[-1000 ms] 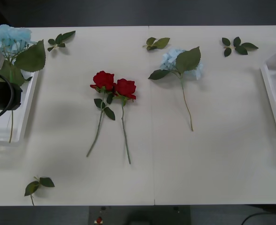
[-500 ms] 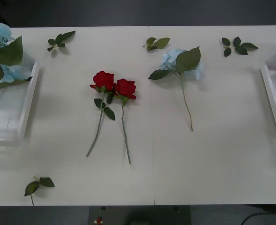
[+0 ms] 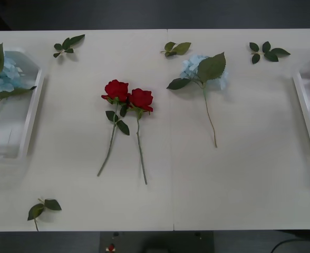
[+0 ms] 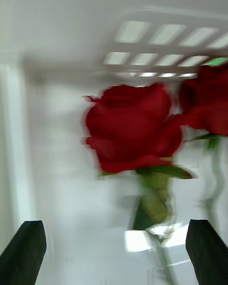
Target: Put the red flowers into the right box and the blue flowers into the left box
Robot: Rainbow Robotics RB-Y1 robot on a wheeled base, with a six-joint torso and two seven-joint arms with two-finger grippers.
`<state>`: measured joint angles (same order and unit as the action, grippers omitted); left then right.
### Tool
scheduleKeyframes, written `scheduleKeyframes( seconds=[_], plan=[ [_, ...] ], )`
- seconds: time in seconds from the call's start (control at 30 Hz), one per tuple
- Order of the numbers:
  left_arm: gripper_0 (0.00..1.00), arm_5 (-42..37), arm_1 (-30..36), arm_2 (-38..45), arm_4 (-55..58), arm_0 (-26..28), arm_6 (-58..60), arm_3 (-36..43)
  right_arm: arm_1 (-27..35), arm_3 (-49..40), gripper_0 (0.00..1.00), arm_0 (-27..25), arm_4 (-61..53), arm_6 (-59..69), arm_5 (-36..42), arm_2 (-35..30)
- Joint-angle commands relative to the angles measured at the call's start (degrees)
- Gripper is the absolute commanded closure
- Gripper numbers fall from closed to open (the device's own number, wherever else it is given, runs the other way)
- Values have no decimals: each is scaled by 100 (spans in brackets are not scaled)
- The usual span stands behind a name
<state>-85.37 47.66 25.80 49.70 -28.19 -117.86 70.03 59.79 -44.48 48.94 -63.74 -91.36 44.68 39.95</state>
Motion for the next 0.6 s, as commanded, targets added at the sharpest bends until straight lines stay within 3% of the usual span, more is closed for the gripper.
scheduleKeyframes(
  seconds=[0.03, 0.37, 0.4, 0.43, 0.47, 0.5, 0.6],
  plan=[
    [100, 91, 253, 198, -5, -73, -378, -359, 68, -553, 12, 177, -719, 57, 418, -22],
    [99, 487, 262, 136, -224, -64, -431, -974, 68, -1248, 6, 177, -2169, 303, 1165, -242],
    [78, 513, 262, 136, -233, -64, -440, -974, 68, -1265, 6, 177, -2380, 329, 1218, -269],
    [39, 531, 262, 119, -224, -55, -457, -974, 68, -1300, 6, 177, -2635, 382, 1315, -321],
    [17, 539, 262, 119, -224, -64, -466, -974, 51, -1336, 6, 177, -2758, 479, 1385, -356],
    [4, 539, 253, 110, -215, -64, -466, -974, 42, -1406, 5, 177, -2828, 602, 1464, -400],
    [0, 557, 262, 92, -163, -64, -519, -965, -20, -1836, 5, 177, -2749, 1120, 1561, -515]
  ],
)
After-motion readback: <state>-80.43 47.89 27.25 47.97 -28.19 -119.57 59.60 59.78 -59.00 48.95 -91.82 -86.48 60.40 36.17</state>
